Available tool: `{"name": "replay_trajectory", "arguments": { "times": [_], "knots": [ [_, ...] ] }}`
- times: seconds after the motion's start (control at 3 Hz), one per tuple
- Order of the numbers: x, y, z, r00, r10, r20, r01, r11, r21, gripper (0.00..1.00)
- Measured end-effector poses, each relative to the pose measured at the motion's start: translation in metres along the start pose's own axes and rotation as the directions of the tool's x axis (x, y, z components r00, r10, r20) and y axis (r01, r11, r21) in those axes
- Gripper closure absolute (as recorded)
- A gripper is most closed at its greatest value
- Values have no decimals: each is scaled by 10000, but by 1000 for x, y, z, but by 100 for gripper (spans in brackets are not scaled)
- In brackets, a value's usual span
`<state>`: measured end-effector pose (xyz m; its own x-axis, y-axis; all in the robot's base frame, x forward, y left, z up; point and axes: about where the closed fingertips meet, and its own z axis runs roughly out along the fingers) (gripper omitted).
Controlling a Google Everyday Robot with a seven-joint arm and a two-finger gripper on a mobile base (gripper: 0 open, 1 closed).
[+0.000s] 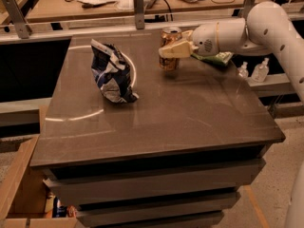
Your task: Move orange can near blue chip bag
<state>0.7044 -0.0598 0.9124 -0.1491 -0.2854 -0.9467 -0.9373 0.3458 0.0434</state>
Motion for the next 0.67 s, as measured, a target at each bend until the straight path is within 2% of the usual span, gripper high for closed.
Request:
{"name": "replay_trajectory", "arguments": {
  "times": [0.33,0.67],
  "knots": [
    [0,43,6,9998,-42,183,61,9949,-1004,100],
    [6,72,13,9995,-276,184,302,9868,-1593,100]
  ]
}}
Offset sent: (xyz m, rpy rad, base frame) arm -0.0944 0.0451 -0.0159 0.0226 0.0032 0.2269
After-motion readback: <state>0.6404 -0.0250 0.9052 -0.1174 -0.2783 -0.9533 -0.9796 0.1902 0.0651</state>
